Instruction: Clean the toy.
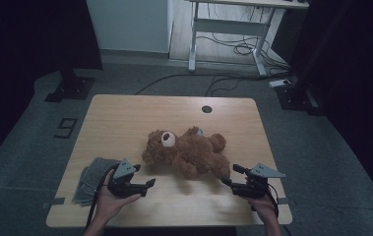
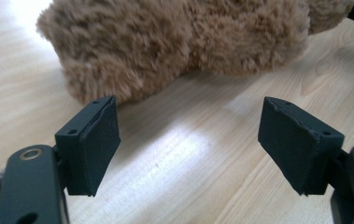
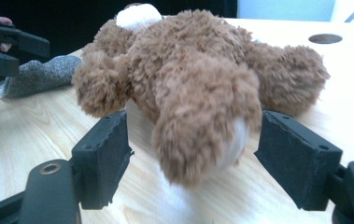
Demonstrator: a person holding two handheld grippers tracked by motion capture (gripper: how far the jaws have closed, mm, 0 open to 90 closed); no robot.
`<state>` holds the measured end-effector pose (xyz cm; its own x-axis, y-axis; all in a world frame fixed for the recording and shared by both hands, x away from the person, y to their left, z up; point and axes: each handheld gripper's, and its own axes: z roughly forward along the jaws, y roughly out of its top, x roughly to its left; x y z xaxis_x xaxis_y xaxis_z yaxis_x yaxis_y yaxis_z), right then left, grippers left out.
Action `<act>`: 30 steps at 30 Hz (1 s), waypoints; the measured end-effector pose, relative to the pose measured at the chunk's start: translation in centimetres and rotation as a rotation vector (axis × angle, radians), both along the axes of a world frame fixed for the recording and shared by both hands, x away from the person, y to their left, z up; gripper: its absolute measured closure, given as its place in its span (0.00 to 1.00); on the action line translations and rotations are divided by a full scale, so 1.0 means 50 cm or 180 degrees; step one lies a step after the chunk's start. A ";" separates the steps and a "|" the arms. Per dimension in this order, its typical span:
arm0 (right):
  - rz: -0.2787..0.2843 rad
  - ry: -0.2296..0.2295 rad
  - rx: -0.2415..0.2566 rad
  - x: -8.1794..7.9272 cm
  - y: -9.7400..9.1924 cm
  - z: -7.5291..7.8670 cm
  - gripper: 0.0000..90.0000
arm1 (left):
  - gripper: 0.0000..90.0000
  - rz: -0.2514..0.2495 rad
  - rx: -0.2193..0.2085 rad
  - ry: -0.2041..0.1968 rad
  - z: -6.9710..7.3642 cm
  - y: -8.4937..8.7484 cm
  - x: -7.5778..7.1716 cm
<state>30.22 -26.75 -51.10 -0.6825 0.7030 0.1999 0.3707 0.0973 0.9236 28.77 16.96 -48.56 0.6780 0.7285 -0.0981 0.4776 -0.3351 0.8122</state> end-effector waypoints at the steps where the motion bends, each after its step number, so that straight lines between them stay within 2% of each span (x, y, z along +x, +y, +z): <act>1: -0.0016 0.0008 0.0004 -0.005 -0.003 -0.002 0.26 | 0.24 -0.0011 0.0004 0.0021 -0.006 -0.002 -0.003; 3: -0.0052 0.0029 -0.0003 -0.018 -0.008 -0.007 0.25 | 0.24 -0.0019 0.0051 0.0048 -0.016 -0.007 -0.005; 9: -0.0123 0.0090 -0.0064 -0.043 -0.024 -0.023 0.24 | 0.24 -0.0087 0.0055 0.0122 -0.033 -0.017 -0.006; 17: -0.0173 0.0222 -0.0190 -0.034 -0.030 -0.049 0.23 | 0.25 -0.0047 0.0069 0.0221 -0.058 -0.014 -0.004; 30: -0.0141 0.0246 -0.0262 -0.027 -0.024 -0.059 0.23 | 0.25 -0.0004 0.0067 0.0258 -0.064 -0.007 0.001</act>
<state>28.89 -27.92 -54.04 -0.6353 0.7483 0.1910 0.4460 0.1536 0.8818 28.80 16.60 -51.76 0.6694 0.7301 -0.1375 0.5411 -0.3524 0.7636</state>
